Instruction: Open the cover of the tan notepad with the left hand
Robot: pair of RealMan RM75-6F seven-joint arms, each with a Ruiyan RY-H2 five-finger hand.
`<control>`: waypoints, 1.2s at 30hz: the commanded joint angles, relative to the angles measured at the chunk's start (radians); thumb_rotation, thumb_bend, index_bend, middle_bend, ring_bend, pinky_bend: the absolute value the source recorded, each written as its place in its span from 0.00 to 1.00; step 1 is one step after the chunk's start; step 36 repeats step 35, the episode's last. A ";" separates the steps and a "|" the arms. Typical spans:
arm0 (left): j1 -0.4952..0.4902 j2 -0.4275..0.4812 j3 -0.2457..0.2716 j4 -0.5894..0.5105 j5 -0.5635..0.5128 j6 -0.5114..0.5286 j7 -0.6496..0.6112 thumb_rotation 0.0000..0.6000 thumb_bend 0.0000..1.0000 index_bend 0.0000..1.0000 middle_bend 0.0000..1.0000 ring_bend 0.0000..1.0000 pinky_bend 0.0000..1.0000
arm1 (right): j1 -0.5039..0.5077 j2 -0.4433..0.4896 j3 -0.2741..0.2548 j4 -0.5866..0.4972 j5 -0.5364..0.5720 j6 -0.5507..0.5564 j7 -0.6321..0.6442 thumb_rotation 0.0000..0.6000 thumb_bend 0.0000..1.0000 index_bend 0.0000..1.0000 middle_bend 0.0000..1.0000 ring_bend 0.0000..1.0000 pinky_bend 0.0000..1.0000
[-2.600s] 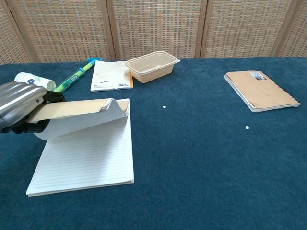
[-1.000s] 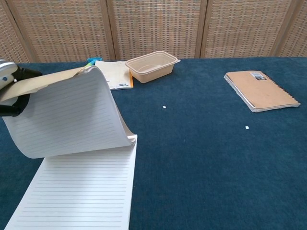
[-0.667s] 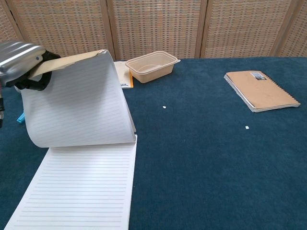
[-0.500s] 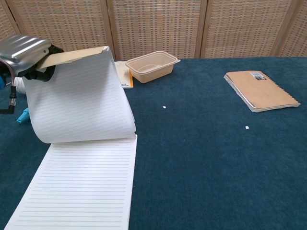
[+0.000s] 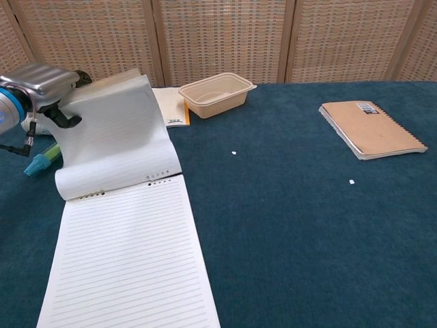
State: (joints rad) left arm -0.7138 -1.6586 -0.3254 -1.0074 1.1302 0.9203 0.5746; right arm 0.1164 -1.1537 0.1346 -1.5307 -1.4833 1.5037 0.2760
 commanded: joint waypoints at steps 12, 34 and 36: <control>0.057 0.101 0.011 -0.169 -0.091 0.120 0.017 1.00 0.17 0.00 0.00 0.00 0.00 | -0.006 0.006 -0.004 -0.014 -0.013 0.018 -0.009 1.00 0.15 0.03 0.00 0.00 0.00; 0.453 0.352 0.324 -0.712 0.188 0.550 -0.083 1.00 0.17 0.00 0.00 0.00 0.00 | 0.001 -0.003 -0.009 -0.024 -0.004 -0.004 -0.068 1.00 0.15 0.03 0.00 0.00 0.00; 0.456 0.356 0.324 -0.717 0.191 0.553 -0.086 1.00 0.17 0.00 0.00 0.00 0.00 | 0.002 -0.003 -0.011 -0.024 -0.002 -0.010 -0.073 1.00 0.15 0.03 0.00 0.00 0.00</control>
